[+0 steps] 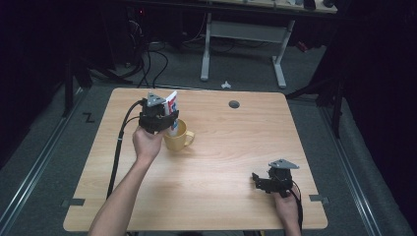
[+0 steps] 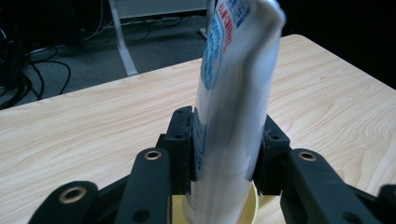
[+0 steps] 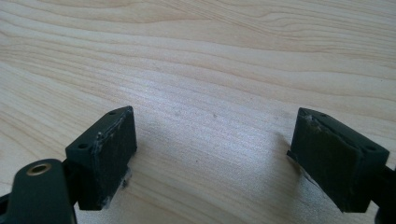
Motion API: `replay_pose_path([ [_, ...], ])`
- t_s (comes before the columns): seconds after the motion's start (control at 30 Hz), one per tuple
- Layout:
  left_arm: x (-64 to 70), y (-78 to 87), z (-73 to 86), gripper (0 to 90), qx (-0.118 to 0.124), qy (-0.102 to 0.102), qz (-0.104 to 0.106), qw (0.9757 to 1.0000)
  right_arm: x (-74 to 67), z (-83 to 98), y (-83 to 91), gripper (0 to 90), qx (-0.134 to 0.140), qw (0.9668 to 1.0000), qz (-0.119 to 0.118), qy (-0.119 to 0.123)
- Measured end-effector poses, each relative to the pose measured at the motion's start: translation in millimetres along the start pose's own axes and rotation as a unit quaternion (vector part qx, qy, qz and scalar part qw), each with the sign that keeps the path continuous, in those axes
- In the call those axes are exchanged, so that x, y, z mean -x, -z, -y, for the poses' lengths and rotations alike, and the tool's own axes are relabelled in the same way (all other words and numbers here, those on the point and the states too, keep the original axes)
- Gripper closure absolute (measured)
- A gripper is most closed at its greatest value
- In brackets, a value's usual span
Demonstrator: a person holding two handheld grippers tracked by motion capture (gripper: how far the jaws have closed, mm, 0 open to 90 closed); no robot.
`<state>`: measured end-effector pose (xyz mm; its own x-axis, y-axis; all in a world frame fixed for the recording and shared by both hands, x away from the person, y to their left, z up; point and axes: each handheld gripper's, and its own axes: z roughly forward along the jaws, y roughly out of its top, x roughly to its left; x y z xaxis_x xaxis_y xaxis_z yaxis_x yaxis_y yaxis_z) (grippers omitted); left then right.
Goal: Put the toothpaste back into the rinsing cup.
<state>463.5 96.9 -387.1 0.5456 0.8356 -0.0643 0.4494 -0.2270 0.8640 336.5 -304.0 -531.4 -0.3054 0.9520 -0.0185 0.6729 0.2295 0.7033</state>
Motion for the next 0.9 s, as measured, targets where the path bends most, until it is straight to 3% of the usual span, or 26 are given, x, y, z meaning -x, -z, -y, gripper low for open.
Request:
replay_pose_path([
  [0.4,0.9,-11.4,3.6,64.6,-0.013,-0.003,-0.004,0.9999,0.0,0.0,0.0,14.4,0.000,1.0000,0.000,0.000],
  [0.9,0.5,-24.4,15.3,64.6,-0.027,0.008,-0.005,0.9996,0.0,0.0,0.0,14.4,0.000,1.0000,0.000,0.000],
])
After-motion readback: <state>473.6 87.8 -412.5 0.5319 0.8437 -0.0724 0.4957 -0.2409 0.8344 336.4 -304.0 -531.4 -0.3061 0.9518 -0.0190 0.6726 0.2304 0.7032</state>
